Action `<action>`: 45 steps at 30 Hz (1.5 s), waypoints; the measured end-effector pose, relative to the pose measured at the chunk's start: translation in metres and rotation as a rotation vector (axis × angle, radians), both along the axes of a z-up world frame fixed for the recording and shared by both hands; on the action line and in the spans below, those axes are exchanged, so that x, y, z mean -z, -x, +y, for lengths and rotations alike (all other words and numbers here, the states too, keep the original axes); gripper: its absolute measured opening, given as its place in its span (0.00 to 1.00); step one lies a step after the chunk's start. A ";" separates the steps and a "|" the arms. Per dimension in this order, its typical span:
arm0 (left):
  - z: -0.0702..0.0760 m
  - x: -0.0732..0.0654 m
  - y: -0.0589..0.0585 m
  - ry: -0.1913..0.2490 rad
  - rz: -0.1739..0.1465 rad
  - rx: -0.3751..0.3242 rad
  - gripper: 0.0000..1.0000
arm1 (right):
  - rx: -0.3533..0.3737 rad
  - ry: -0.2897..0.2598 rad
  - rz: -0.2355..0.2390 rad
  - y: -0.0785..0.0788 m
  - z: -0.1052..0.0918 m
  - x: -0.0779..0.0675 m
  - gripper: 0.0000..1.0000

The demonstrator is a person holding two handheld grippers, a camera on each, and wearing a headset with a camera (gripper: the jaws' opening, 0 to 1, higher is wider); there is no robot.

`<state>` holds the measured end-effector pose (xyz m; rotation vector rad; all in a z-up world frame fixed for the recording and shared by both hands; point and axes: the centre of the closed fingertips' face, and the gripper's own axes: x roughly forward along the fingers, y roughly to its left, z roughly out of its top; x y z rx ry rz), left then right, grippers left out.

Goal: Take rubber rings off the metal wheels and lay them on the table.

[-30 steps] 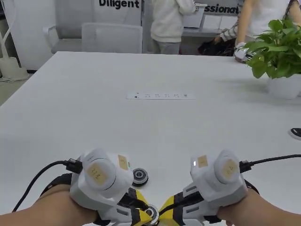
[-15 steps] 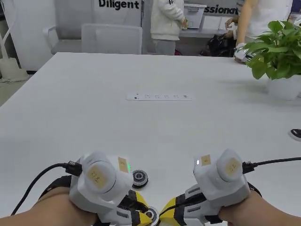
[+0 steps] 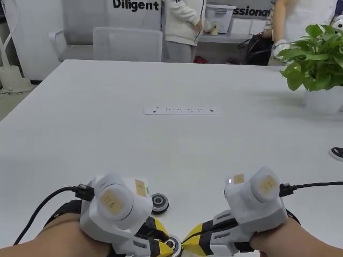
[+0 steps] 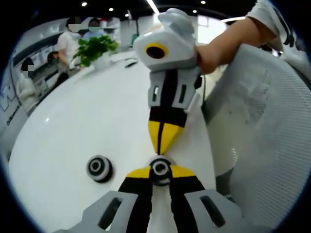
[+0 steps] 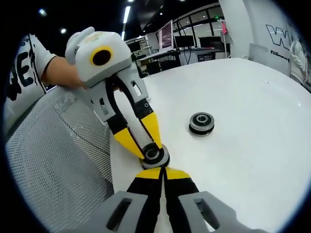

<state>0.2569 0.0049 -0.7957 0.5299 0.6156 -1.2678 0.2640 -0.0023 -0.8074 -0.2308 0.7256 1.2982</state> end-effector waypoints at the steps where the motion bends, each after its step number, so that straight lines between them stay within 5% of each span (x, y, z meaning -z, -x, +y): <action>1: 0.000 0.000 0.000 0.000 0.000 0.000 0.13 | 0.007 -0.004 0.006 -0.001 0.000 0.000 0.00; 14: 0.000 0.000 -0.001 -0.005 -0.004 -0.013 0.12 | 0.069 -0.070 0.053 -0.006 0.002 -0.008 0.00; 45: -0.002 0.000 -0.002 -0.025 -0.003 -0.045 0.12 | 0.042 -0.086 0.054 0.000 0.007 -0.015 0.00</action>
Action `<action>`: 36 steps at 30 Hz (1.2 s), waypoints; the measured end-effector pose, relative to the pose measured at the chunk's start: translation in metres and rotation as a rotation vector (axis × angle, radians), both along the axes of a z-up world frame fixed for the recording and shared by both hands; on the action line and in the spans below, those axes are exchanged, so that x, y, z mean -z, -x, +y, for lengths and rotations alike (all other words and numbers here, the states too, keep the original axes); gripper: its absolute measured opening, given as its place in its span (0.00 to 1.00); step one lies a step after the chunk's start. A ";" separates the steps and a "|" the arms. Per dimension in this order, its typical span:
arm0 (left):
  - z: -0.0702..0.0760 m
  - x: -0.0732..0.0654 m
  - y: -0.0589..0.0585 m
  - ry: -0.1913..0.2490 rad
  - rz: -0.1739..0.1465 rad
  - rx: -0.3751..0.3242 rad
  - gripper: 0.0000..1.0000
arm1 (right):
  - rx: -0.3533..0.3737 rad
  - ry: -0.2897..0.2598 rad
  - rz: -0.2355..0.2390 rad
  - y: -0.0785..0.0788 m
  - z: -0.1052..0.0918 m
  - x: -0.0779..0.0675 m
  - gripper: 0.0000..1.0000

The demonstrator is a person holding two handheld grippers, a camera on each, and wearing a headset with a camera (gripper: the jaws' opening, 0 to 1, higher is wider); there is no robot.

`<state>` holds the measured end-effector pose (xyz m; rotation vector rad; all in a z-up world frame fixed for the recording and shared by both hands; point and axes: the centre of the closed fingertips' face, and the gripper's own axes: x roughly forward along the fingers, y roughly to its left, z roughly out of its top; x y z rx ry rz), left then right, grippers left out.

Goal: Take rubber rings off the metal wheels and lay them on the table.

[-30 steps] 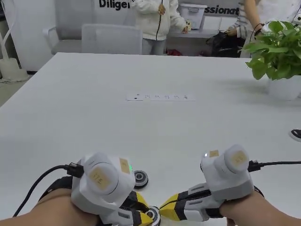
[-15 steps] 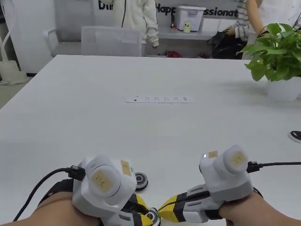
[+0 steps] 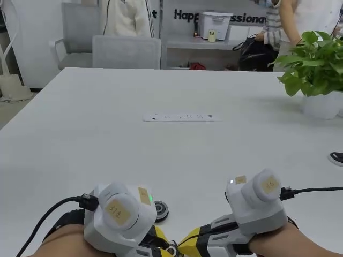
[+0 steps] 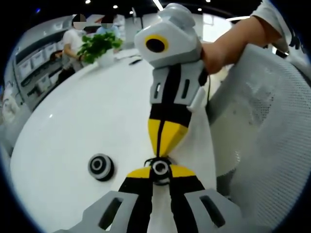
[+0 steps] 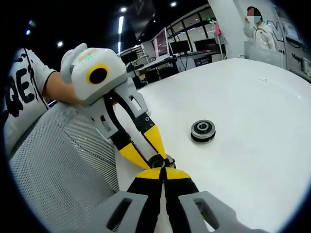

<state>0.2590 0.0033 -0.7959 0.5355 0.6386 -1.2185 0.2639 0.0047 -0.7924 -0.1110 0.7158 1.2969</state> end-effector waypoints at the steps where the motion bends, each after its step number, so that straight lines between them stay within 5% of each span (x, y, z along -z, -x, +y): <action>1: 0.000 0.000 0.000 0.000 0.000 -0.001 0.12 | -0.002 -0.001 0.000 0.000 0.000 0.000 0.00; 12: 0.000 0.000 0.001 0.000 0.000 -0.002 0.12 | -0.026 -0.021 0.008 0.006 0.005 -0.004 0.00; 14: 0.000 0.000 0.001 -0.001 0.000 -0.002 0.12 | -0.037 -0.107 0.036 0.012 0.016 -0.017 0.00; 16: 0.001 0.000 0.001 0.000 0.000 -0.003 0.12 | -0.056 -0.041 -0.007 0.010 0.012 -0.011 0.00; 36: 0.001 -0.001 0.001 0.017 0.008 0.030 0.13 | 0.004 -0.073 0.027 0.000 0.004 -0.010 0.00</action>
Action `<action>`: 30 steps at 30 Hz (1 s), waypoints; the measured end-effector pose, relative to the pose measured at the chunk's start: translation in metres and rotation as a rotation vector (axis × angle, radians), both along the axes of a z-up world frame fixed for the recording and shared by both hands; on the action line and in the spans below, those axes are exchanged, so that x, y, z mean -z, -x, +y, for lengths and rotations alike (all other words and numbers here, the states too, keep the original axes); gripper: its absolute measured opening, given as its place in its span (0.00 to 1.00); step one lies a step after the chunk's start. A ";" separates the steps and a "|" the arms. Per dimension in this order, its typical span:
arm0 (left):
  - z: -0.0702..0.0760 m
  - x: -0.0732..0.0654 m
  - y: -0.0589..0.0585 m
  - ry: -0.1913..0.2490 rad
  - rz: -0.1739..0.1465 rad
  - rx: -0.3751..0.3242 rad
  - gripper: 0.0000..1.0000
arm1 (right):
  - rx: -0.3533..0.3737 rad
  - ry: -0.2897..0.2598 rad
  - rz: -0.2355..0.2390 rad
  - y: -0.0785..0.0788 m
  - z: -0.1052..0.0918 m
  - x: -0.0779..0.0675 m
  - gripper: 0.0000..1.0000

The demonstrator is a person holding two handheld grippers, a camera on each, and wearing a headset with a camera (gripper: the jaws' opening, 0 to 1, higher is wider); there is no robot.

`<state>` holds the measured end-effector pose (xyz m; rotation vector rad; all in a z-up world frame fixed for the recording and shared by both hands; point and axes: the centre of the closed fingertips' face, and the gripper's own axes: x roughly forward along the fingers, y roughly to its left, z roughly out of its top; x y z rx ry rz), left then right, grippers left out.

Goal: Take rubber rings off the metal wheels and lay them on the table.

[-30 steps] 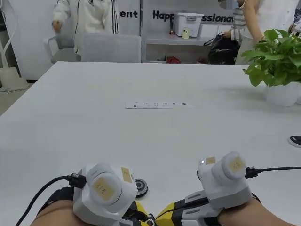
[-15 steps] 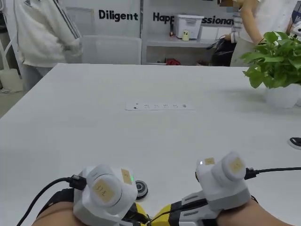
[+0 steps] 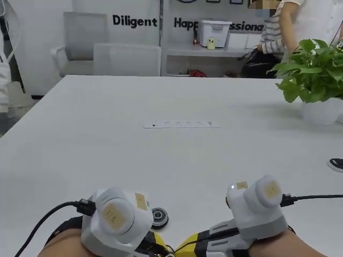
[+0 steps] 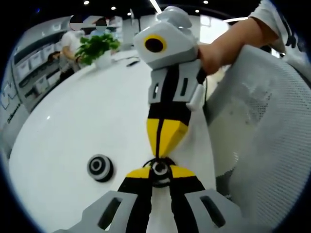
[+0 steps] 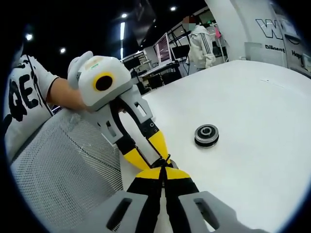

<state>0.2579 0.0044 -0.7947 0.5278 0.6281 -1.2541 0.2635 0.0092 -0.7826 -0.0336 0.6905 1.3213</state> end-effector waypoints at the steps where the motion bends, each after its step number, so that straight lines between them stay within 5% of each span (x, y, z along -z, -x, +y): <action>1: 0.000 0.000 0.000 0.000 0.000 0.002 0.13 | 0.005 -0.002 0.002 -0.001 0.000 0.000 0.00; 30: 0.014 -0.017 0.009 0.008 0.011 0.004 0.23 | 0.023 -0.019 0.013 -0.002 -0.003 -0.005 0.00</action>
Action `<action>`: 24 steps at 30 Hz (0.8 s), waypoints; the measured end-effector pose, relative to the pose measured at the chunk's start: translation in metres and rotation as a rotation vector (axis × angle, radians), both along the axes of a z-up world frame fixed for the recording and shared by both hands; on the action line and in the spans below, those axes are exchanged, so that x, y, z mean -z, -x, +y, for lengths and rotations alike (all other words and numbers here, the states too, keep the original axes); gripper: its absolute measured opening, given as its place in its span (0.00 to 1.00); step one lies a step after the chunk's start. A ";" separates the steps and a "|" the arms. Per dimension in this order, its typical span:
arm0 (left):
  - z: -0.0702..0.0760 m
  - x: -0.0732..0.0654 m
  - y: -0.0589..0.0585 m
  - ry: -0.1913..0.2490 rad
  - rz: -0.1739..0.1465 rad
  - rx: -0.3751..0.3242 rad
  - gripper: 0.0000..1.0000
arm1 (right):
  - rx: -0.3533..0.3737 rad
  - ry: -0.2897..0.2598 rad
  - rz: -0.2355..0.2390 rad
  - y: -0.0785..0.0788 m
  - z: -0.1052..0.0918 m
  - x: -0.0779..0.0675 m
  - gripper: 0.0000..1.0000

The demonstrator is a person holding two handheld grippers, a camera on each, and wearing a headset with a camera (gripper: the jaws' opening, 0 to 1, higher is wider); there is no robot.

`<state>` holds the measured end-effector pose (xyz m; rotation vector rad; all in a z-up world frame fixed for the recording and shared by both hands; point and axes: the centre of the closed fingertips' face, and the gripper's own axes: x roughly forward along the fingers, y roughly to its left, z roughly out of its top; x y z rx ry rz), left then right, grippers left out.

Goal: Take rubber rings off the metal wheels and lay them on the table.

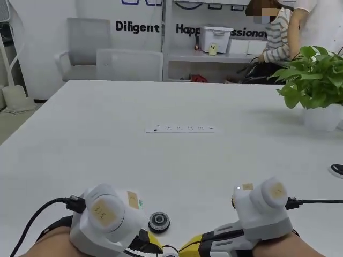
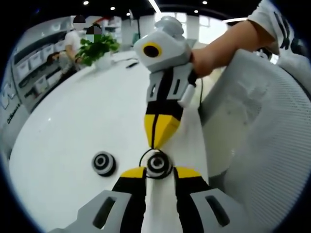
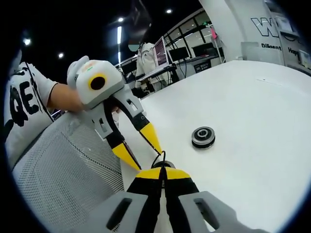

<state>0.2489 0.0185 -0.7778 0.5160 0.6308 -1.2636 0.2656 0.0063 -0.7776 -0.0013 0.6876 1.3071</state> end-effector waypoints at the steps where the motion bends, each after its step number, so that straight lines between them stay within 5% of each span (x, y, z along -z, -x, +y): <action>1: 0.000 -0.002 0.001 0.007 0.001 -0.002 0.24 | 0.000 0.000 0.000 0.000 0.000 0.000 0.00; 14: 0.010 -0.022 0.011 0.040 0.010 -0.033 0.36 | -0.014 -0.002 -0.002 0.002 0.001 -0.007 0.00; 24: 0.017 -0.048 0.008 0.116 0.018 -0.092 0.43 | -0.022 -0.015 -0.008 0.004 0.002 -0.016 0.00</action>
